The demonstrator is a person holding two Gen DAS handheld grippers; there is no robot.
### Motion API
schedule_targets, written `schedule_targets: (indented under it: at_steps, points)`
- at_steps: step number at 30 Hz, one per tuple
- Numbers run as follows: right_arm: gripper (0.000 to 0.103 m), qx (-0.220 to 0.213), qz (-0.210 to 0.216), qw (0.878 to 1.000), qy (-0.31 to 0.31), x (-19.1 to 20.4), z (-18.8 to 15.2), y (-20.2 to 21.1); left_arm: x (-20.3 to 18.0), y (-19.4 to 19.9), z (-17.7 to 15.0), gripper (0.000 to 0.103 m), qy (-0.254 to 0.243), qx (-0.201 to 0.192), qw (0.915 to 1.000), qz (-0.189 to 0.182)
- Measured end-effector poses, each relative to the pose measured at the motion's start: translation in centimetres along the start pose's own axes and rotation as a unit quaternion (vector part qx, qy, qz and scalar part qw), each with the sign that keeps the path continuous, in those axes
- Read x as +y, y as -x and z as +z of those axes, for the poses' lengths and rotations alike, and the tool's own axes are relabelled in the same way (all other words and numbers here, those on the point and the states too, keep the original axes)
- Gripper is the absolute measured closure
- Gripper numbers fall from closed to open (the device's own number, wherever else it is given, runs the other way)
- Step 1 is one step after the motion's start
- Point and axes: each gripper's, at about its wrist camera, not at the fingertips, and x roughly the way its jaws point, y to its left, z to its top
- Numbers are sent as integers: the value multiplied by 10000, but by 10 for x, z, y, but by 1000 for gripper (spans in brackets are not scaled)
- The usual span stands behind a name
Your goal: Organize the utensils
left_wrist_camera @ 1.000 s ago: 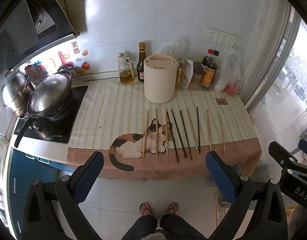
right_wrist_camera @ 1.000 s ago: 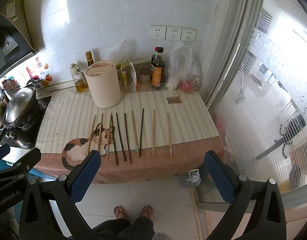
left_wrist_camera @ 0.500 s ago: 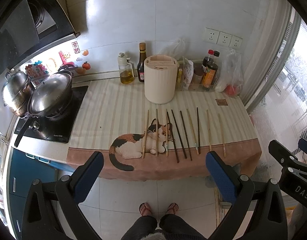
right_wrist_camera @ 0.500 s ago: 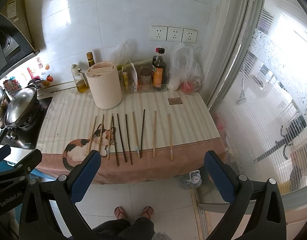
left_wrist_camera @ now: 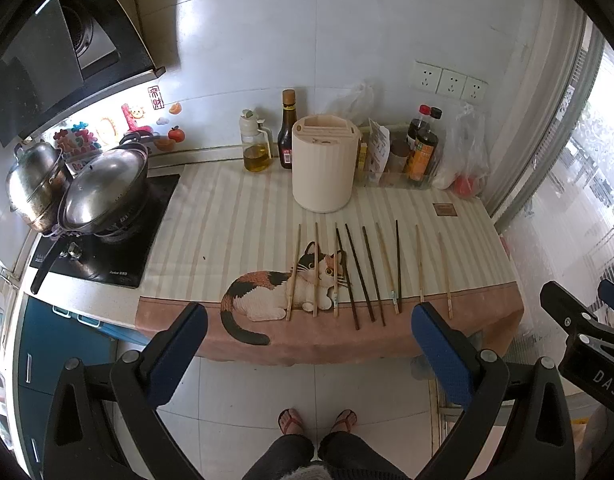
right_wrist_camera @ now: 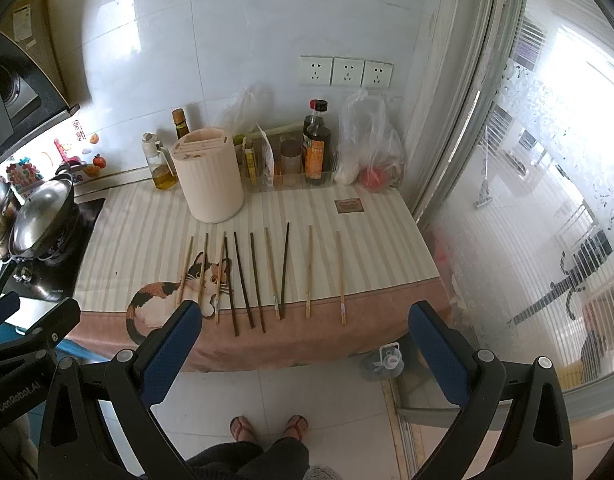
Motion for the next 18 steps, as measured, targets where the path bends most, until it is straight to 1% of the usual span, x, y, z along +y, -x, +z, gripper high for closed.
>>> schedule_targets:
  at_steps: [10, 18]
  points:
    - [0, -21, 11, 10000, 27, 1, 4, 2, 1, 0, 0, 0, 6, -3, 10000, -8]
    - [0, -18, 24, 10000, 46, 3, 1, 4, 1, 0, -1, 0, -5, -9, 10000, -2]
